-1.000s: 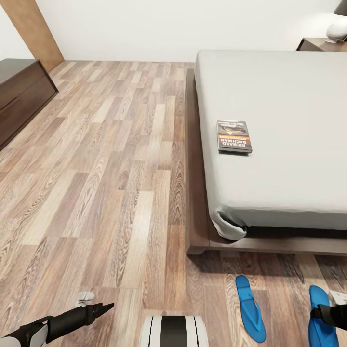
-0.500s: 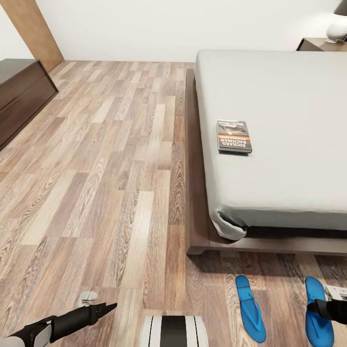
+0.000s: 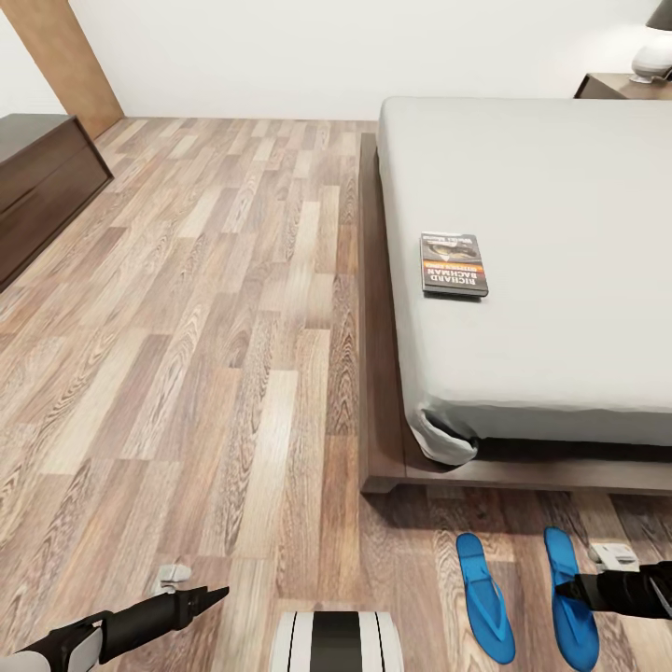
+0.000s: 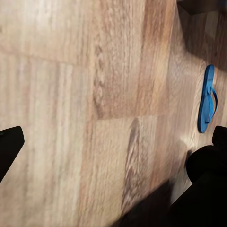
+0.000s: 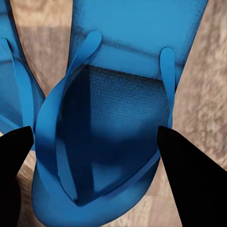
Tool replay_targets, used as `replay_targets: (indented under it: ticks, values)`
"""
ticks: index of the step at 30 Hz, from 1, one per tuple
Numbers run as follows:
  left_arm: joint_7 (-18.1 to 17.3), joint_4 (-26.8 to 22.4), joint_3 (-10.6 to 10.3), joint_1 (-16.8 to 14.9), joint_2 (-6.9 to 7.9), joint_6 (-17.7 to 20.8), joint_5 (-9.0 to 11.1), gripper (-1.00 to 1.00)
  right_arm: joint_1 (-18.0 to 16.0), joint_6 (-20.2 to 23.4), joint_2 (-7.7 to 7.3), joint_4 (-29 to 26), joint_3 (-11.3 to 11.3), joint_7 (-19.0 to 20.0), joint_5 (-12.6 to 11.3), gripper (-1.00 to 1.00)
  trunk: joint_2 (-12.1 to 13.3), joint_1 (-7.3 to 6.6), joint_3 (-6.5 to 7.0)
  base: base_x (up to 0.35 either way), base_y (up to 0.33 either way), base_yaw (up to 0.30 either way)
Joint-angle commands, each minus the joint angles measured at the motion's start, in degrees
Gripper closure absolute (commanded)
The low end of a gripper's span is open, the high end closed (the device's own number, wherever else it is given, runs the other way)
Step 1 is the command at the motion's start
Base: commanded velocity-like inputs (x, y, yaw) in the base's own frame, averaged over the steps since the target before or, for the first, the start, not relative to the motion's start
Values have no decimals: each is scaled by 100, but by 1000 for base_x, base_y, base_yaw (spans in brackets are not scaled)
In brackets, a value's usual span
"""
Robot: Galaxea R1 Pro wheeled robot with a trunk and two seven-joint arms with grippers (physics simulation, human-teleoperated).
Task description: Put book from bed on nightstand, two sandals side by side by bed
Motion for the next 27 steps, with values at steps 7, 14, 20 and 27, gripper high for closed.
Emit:
replay_targets:
  ticks: [7,14,20,27]
  values:
    - [-11,-3,-54,-1,-1,-20,27,-100,-1,-8,4,-10,-2,29,63,100,-1,-1,-4,0,0,0]
    - [49,-3,-55,-1,-77,-22,27,-100,-1,-637,12,67,-3,-10,56,100,-1,-1,-4,0,0,0]
    - [300,-3,-55,-1,-178,-21,27,-100,-1,-898,13,109,-5,-13,40,100,-1,-1,-4,0,0,0]
    - [366,-3,-57,-1,-208,-20,27,-100,-1,-955,22,113,1,-20,49,100,-1,-1,-4,0,0,0]
